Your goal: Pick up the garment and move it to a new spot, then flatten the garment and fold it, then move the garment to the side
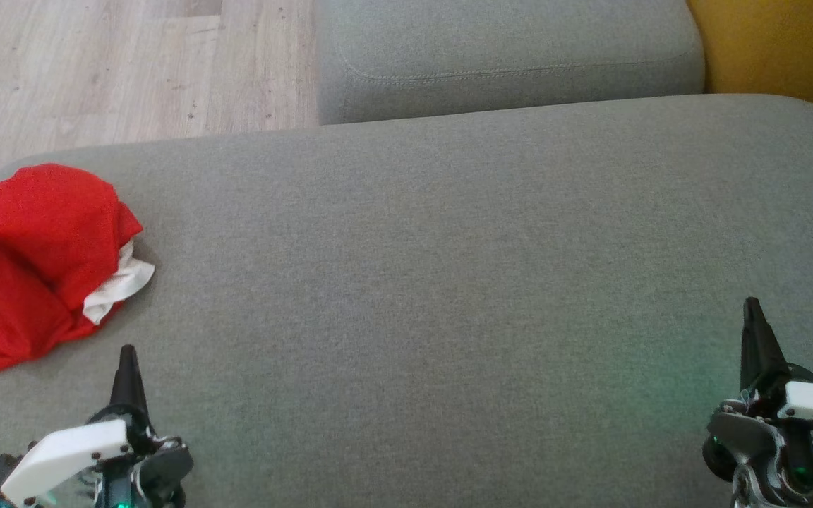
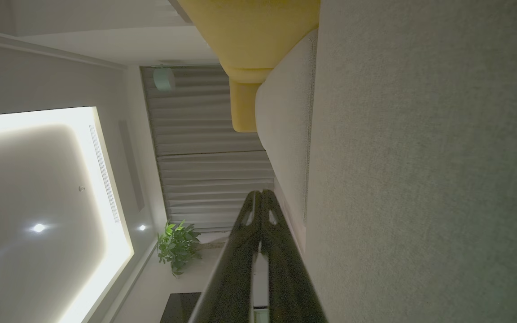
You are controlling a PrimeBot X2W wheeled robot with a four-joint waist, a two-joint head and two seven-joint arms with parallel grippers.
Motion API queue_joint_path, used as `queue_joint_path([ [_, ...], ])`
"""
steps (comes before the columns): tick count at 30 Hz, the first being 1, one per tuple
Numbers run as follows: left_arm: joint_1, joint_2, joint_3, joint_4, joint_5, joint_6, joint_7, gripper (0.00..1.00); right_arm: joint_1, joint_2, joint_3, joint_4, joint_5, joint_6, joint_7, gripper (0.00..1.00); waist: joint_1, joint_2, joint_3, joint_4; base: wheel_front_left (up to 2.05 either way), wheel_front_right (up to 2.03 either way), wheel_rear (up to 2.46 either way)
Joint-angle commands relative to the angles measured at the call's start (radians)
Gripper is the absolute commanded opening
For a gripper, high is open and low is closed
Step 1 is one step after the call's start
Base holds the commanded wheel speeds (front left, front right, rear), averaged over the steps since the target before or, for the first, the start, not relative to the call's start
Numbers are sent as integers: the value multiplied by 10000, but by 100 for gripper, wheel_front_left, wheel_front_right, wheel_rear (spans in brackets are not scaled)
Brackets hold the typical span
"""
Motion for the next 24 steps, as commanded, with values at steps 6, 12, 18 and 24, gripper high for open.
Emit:
queue_joint_path([
  [6, -475, 45, 368, -361, -56, -71, 70, 0, -525, -51, 209, -364, -28, -7, 58, 0, 0, 0, 0, 0, 0, 0, 0],
  [12, -475, 45, 368, -361, -56, -71, 70, 0, -525, -51, 209, -364, -28, -7, 58, 0, 0, 0, 0, 0, 0, 0, 0],
  [18, -475, 45, 368, -361, -56, -71, 70, 0, -525, -51, 209, -364, -28, -7, 58, 0, 0, 0, 0, 0, 0, 0, 0],
  [24, -475, 45, 368, -361, -56, -71, 70, 0, -525, -51, 209, -364, -28, -7, 58, 0, 0, 0, 0, 0, 0, 0, 0],
])
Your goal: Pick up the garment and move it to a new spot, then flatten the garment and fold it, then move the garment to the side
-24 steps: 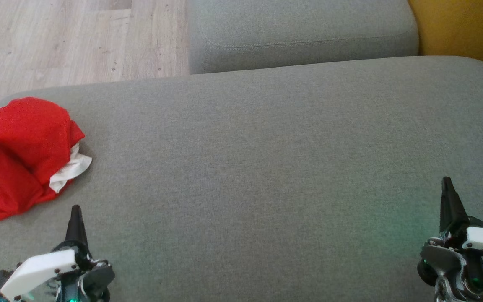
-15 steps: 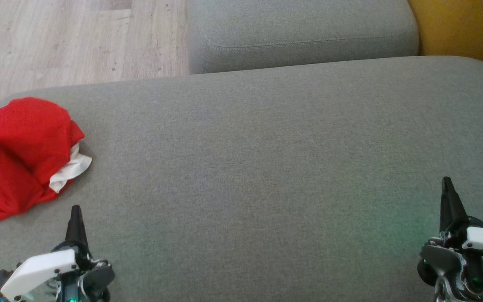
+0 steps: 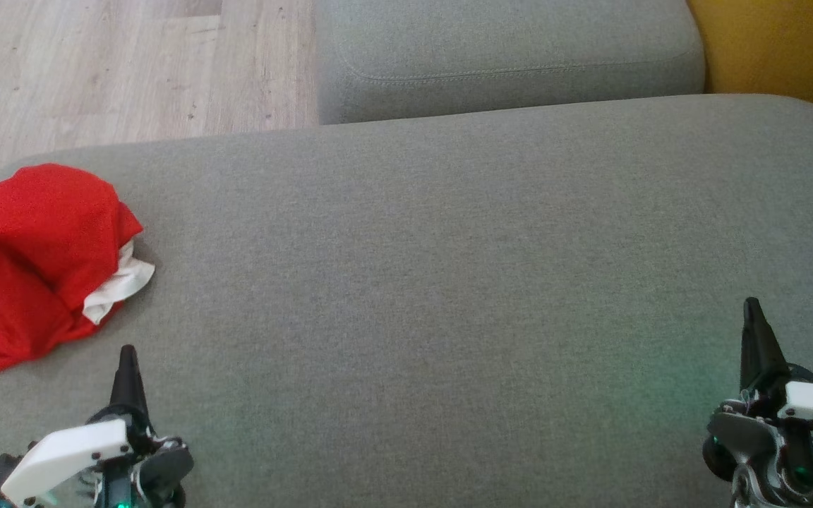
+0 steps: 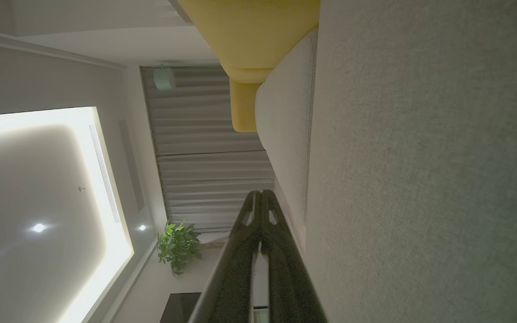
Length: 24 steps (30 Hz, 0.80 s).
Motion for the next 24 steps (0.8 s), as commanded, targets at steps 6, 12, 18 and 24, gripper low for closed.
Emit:
queue_joint_path([
  [6, -475, 45, 368, -361, -56, -71, 70, 0, -525, -51, 209, -364, -28, -7, 58, 0, 0, 0, 0, 0, 0, 0, 0],
  [12, -475, 45, 368, -361, -56, -71, 70, 0, -525, -51, 209, -364, -28, -7, 58, 0, 0, 0, 0, 0, 0, 0, 0],
  [18, -475, 45, 368, -361, -56, -71, 70, 0, -525, -51, 209, -364, -28, -7, 58, 0, 0, 0, 0, 0, 0, 0, 0],
  [24, -475, 45, 368, -361, -56, -71, 70, 0, -524, -51, 209, -365, -28, -7, 58, 0, 0, 0, 0, 0, 0, 0, 0],
])
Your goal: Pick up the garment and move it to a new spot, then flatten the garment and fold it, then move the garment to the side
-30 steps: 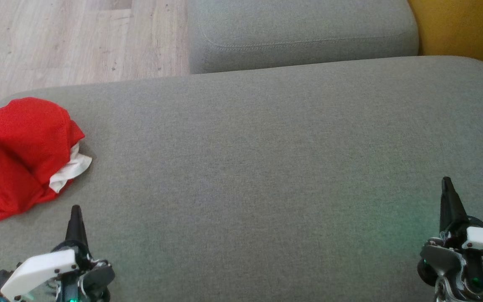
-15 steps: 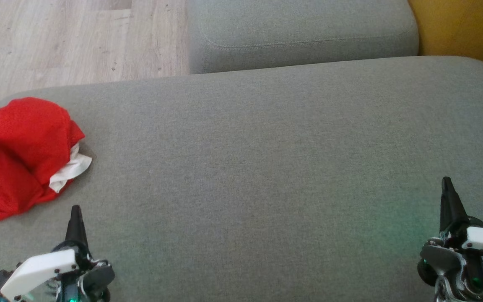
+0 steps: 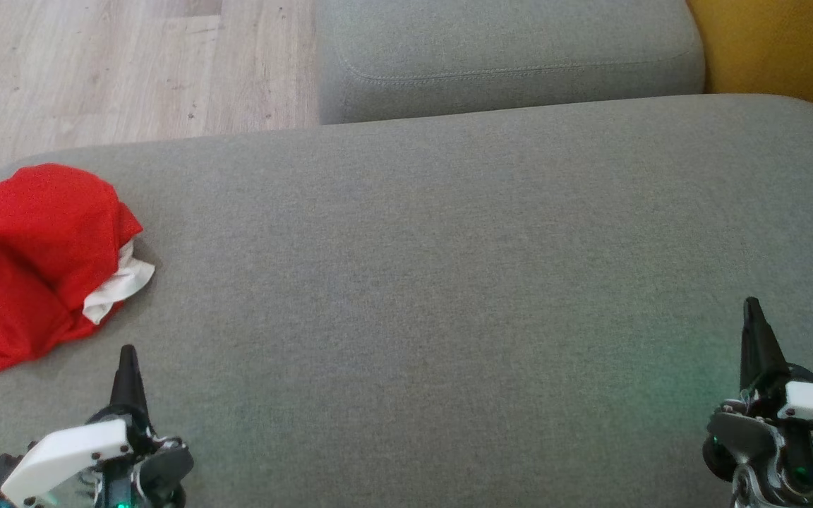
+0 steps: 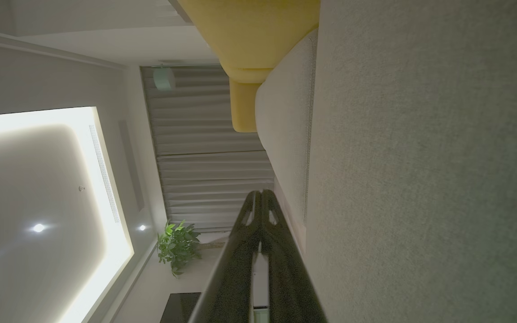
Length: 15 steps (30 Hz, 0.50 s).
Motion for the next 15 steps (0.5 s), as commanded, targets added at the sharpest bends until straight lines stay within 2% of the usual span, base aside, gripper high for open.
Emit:
queue_joint_path([
  [1, -475, 45, 368, -361, -56, -71, 70, 0, -524, -51, 209, -365, -28, -7, 58, 0, 0, 0, 0, 0, 0, 0, 0],
  [15, -475, 45, 368, -361, -56, -71, 70, 0, -524, -51, 209, -365, -28, -7, 58, 0, 0, 0, 0, 0, 0, 0, 0],
])
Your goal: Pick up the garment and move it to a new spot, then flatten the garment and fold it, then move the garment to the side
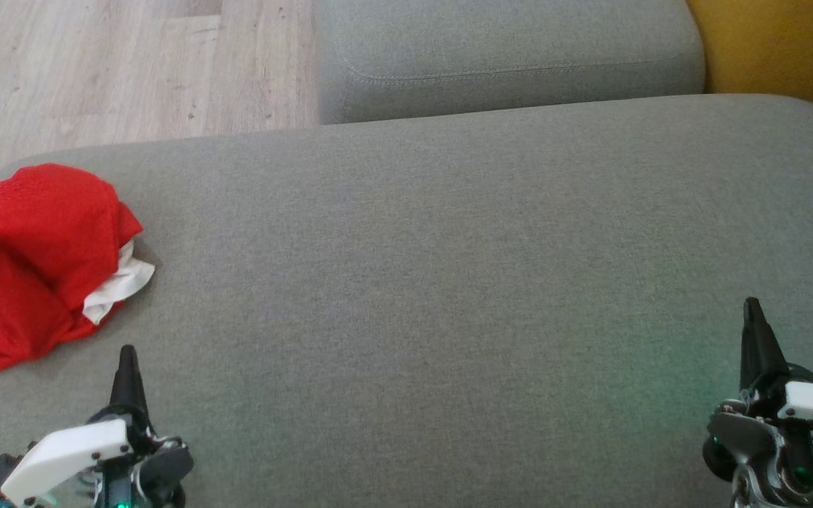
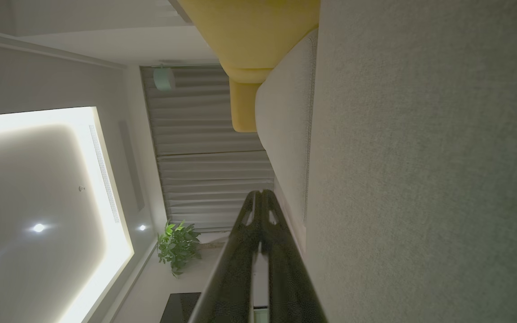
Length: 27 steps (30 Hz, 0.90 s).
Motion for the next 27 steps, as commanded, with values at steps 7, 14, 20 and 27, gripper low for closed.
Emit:
queue_joint_path([
  [7, -475, 45, 368, -361, -56, -71, 70, 0, -524, -51, 209, -365, -27, -7, 58, 0, 0, -1, 0, 0, 0, 0, 0],
  [14, -475, 45, 368, -361, -56, -71, 70, 0, -524, -51, 209, -365, -27, -7, 58, 0, 0, -1, 0, 0, 0, 0, 0],
  [20, -475, 45, 368, -361, -56, -71, 70, 0, -524, -51, 210, -365, -27, -7, 57, 0, 0, -1, 0, 0, 0, 0, 0],
  [27, -475, 45, 368, -361, -56, -71, 70, 0, -524, -51, 210, -365, -27, -7, 57, 0, 0, -1, 0, 0, 0, 0, 0],
])
